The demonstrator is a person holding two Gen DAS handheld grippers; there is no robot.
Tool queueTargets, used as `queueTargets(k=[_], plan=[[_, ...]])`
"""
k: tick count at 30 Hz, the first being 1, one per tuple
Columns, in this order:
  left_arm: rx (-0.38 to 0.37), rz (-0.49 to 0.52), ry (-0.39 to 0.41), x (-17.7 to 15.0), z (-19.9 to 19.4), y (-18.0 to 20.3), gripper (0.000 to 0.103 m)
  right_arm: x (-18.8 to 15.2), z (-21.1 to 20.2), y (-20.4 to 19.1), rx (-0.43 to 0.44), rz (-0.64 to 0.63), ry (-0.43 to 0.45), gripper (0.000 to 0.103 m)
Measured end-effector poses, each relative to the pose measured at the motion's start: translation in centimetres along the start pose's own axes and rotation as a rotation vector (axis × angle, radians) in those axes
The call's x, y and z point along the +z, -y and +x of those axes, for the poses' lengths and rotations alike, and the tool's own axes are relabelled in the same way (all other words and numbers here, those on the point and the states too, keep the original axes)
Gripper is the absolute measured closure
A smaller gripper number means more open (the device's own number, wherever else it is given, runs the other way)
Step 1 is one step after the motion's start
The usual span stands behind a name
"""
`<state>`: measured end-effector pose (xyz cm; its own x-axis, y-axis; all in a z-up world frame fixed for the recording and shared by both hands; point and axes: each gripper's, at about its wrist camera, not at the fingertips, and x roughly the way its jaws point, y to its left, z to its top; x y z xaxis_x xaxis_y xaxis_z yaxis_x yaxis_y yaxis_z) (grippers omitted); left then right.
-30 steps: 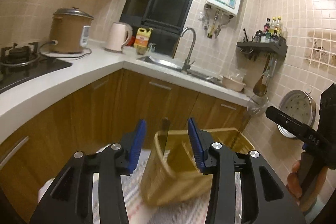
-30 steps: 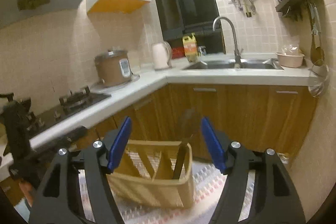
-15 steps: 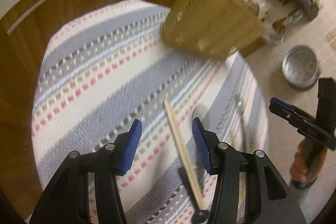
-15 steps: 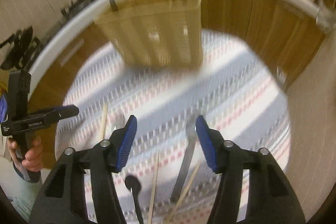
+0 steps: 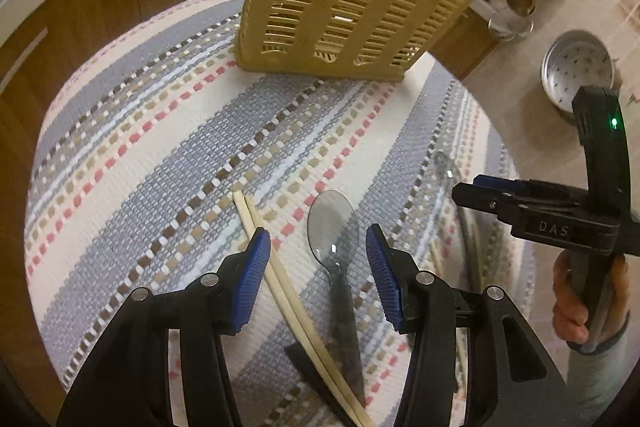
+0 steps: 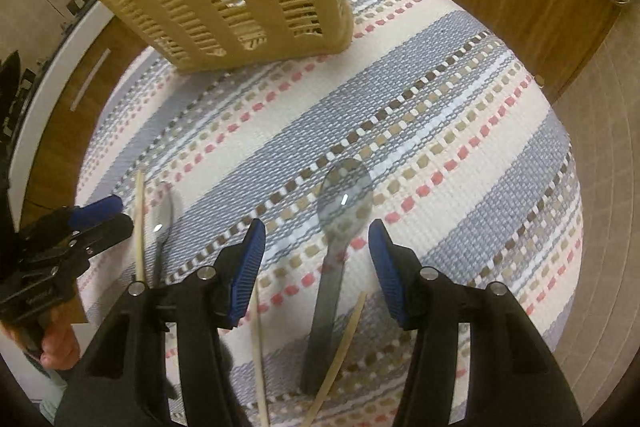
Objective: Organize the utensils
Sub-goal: 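Grasp a clear spoon with the right gripper while the left gripper grasps another spoon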
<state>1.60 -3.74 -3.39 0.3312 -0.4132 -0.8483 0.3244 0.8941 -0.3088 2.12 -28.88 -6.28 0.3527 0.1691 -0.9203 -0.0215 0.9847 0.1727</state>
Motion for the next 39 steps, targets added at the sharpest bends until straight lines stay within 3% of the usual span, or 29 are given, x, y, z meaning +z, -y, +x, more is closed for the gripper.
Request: queueTargets(k=[12, 17, 23, 30, 39], plan=[[-0.037, -0.01, -0.064, 1.0, 2.2, -0.5, 0.056, 0.4, 2.4, -2.8, -0.151, -0.094, -0.045, 0.053], [-0.086, -0.038, -0.098, 1.7, 2.1, -1.5, 0.056, 0.8, 2.8, -3.1, -0.162, -0.094, -0.059, 0.053], [-0.07, -0.01, -0.116, 2.1, 2.6, -0.5, 0.056, 1.2, 3.1, -3.4, -0.16, -0.091, -0.058, 0.054], [-0.035, 0.021, -0.109, 2.5, 3.1, 1.5, 0.056, 0.8, 2.6, -2.3, -0.142, -0.085, -0.051, 0.054], [0.12, 0.098, -0.094, 1.6, 4.8, 3.7, 0.056, -0.4, 2.4, -3.1, -0.182, -0.13, -0.028, 0.062]])
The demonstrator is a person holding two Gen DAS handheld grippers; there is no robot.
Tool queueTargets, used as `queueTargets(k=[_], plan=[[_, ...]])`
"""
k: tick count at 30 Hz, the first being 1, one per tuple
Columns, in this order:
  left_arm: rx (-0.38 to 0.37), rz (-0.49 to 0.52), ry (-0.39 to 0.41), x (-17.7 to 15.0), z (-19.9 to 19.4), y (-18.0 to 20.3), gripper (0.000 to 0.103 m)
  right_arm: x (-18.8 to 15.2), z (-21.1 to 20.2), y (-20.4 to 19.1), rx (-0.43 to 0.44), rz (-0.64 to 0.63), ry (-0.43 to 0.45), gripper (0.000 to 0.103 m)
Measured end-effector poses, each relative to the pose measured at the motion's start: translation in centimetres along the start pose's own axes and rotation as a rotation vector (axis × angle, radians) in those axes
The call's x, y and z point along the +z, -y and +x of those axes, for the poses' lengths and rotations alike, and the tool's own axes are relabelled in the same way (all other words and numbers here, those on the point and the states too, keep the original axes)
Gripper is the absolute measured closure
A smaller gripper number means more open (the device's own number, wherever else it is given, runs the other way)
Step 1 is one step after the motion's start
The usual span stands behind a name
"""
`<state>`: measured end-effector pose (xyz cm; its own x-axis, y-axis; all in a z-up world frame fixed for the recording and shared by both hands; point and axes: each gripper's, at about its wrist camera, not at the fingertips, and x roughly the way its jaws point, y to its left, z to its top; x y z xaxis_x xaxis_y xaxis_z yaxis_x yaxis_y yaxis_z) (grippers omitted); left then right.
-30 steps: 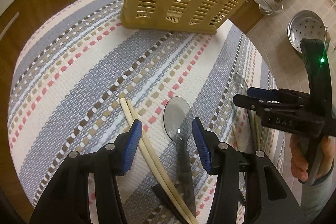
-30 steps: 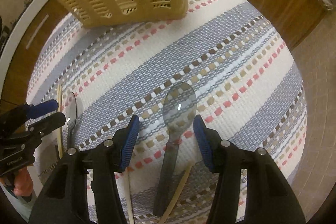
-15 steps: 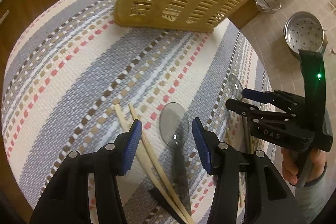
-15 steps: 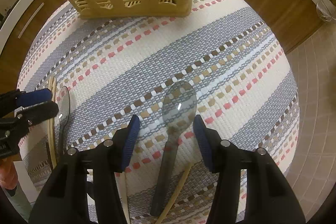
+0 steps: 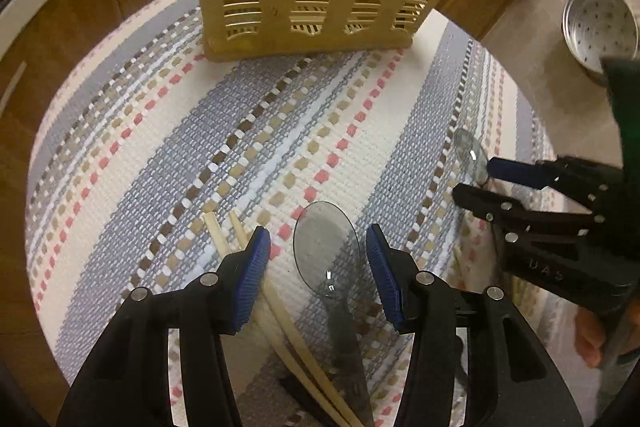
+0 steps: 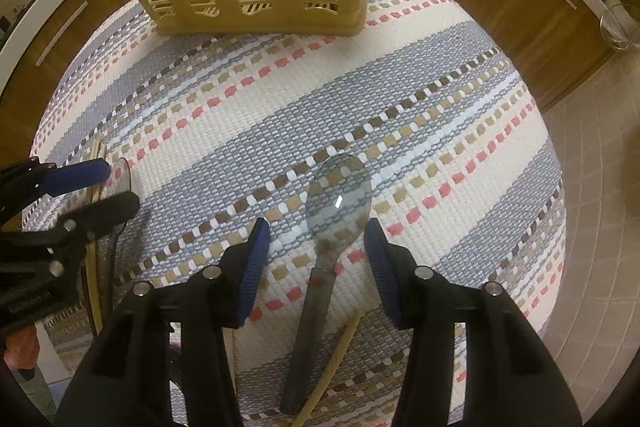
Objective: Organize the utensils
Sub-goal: 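Grasp a clear spoon with the right gripper while the left gripper grasps another spoon, then carry both spoons over the yellow holder and open both grippers to release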
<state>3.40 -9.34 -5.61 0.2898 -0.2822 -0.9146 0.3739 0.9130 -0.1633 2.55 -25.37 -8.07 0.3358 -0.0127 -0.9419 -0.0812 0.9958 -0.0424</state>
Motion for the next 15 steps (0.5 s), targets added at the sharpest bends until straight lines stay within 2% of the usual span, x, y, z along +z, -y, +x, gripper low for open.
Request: queueTargets(k=[3, 6, 7, 10, 15], plan=[[0.086, 0.044, -0.003, -0.3, 0.4, 1.8, 0.057, -0.1, -0.3, -0.9, -0.005, -0.028, -0.017, 0.073], [0.17, 0.081, 0.006, -0.3, 0.8, 3.1, 0.07, -0.3, -0.7, -1.8, 0.006, -0.046, -0.025, 0.09], [0.172, 0.089, 0.014, -0.3, 0.9, 3.3, 0.07, -0.3, -0.8, -2.0, 0.017, -0.044, -0.027, 0.092], [0.101, 0.083, 0.052, -0.3, 0.6, 3.6, 0.071, -0.8, -1.1, -2.4, 0.012, -0.062, -0.005, 0.093], [0.062, 0.086, 0.176, -0.9, -2.0, 3.7, 0.071, -1.8, -1.9, -2.4, 0.113, -0.046, 0.054, 0.093]])
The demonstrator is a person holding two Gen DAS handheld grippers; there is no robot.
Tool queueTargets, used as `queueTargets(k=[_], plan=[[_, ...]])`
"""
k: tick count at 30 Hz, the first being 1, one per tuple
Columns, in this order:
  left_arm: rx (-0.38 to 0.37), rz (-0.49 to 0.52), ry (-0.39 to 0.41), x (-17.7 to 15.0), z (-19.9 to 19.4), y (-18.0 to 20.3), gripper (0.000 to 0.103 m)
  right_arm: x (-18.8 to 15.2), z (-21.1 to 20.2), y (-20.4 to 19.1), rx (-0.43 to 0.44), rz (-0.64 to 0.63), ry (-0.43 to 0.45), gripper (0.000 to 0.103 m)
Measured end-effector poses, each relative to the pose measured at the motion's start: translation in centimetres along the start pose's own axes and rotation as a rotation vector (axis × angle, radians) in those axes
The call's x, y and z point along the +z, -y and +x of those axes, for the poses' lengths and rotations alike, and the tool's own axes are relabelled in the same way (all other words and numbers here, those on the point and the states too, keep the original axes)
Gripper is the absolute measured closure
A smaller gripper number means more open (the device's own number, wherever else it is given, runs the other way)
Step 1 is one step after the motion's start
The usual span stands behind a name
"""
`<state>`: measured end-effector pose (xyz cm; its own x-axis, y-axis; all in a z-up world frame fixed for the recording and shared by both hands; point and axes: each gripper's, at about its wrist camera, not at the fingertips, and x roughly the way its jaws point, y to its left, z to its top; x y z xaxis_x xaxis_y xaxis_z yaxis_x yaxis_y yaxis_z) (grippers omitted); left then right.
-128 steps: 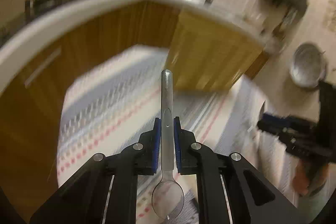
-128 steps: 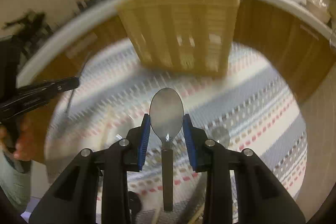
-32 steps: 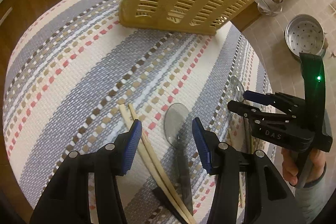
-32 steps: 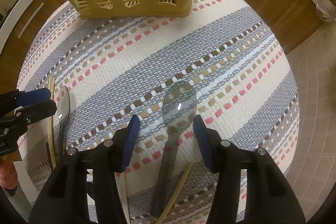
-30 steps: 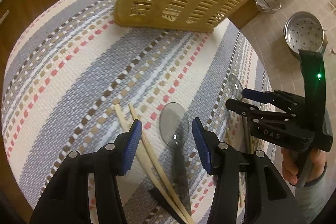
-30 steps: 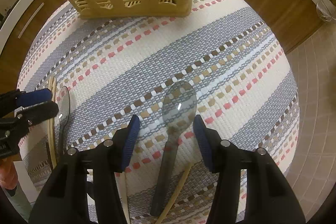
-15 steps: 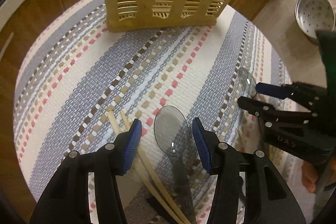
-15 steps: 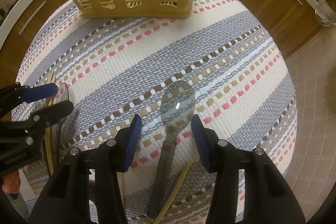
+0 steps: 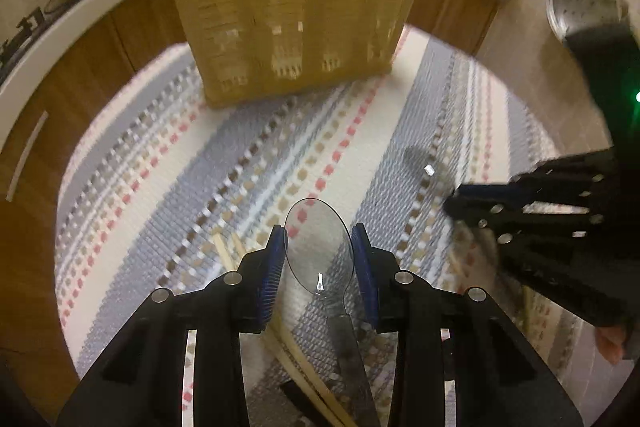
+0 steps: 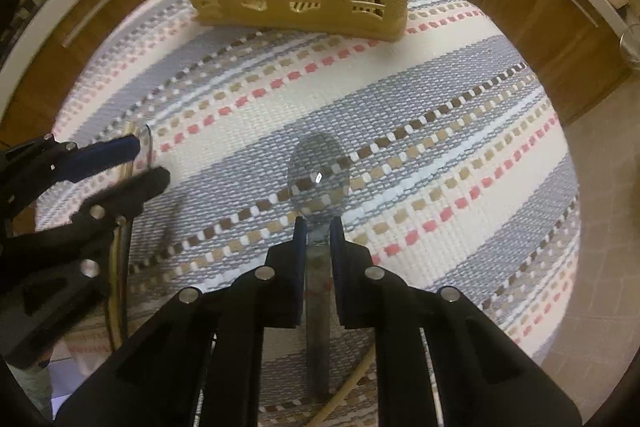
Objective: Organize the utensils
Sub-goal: 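Carry both spoons over the yellow holder and open both grippers to release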
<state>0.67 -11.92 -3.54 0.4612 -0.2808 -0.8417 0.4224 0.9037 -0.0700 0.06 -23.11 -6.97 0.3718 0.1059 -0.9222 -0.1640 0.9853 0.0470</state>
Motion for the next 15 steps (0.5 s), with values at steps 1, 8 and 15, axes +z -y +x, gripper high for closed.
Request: queueTargets(k=[1, 8, 15], plan=[[-0.003, -0.005, 0.02, 0.0, -0.6, -0.2, 0.071, -0.2, -0.6, 0.1, 0.02, 0.004, 0.028, 0.093], [-0.04, -0.072, 0.233, 1.3, -6.3, -1.9, 0.071, -1.1, -6.8, 0.3, 0.133, 0.016, 0.276, 0.093], [0.0, -0.113, 0.497, 6.2, -12.8, -4.4, 0.071, 1.6, -15.6, 0.9, 0.178, 0.011, 0.647, 0.093]])
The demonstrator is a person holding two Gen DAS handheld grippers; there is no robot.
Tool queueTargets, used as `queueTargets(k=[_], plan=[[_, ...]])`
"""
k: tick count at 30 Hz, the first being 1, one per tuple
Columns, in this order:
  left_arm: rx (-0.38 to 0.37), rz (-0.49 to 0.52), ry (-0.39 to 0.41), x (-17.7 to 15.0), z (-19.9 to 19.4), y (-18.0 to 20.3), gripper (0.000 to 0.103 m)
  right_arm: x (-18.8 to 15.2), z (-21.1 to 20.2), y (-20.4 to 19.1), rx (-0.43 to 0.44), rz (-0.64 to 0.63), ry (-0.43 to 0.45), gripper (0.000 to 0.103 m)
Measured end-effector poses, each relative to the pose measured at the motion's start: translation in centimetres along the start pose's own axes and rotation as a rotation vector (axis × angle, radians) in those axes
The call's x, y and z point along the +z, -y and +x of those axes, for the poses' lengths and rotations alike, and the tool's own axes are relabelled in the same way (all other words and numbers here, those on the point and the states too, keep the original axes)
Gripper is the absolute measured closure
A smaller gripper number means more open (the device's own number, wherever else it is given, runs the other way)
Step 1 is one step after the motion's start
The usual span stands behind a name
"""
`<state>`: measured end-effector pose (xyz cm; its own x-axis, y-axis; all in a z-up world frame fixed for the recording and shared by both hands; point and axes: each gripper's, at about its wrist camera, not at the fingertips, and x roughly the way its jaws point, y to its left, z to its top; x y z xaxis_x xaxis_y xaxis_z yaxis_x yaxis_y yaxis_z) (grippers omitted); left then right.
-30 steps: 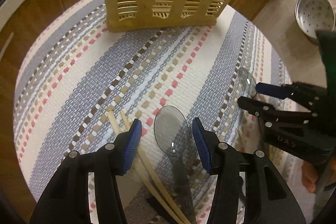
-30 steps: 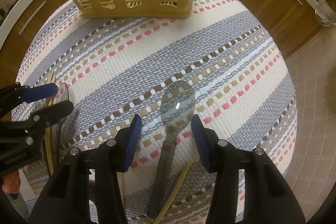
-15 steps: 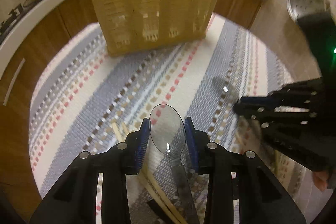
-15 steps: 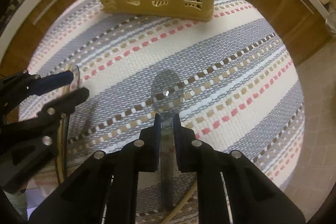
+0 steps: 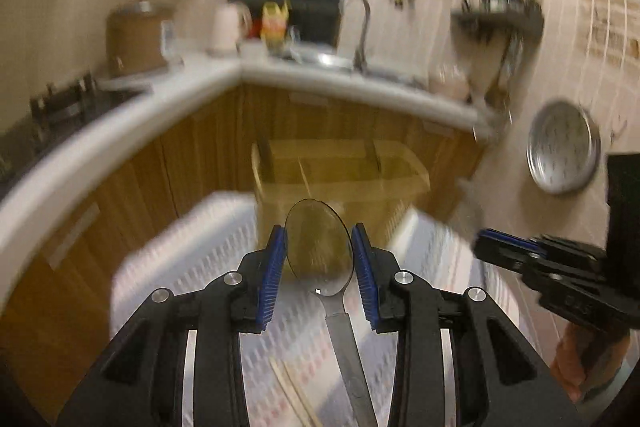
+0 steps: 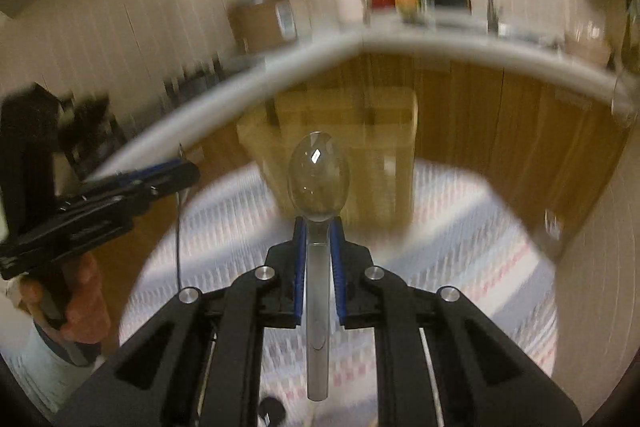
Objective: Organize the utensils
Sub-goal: 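Carry both spoons over the yellow holder and open both grippers to release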
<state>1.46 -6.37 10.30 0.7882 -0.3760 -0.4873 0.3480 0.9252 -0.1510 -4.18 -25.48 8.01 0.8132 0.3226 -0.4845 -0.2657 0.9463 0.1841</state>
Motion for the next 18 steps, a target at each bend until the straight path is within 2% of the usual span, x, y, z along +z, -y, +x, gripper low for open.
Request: queueTargets(k=[4, 10, 14, 18], plan=[[0.03, -0.019, 0.147, 4.8, -0.7, -1.0, 0.071, 4.2, -0.4, 0.5, -0.023, 0.006, 0.162, 0.093], [0.073, -0.027, 0.266, 9.1, 1.5, -1.5, 0.071, 9.6, 3.2, 2.8, -0.037, 0.029, 0.278, 0.093], [0.11, -0.013, 0.313, 10.7, 3.8, -1.5, 0.071, 11.1, 6.5, 3.6, -0.091, -0.001, 0.326, 0.093], [0.15, 0.008, 0.349, 10.7, 6.3, -1.9, 0.071, 10.5, 9.1, 4.1, -0.15, -0.036, 0.347, 0.093]])
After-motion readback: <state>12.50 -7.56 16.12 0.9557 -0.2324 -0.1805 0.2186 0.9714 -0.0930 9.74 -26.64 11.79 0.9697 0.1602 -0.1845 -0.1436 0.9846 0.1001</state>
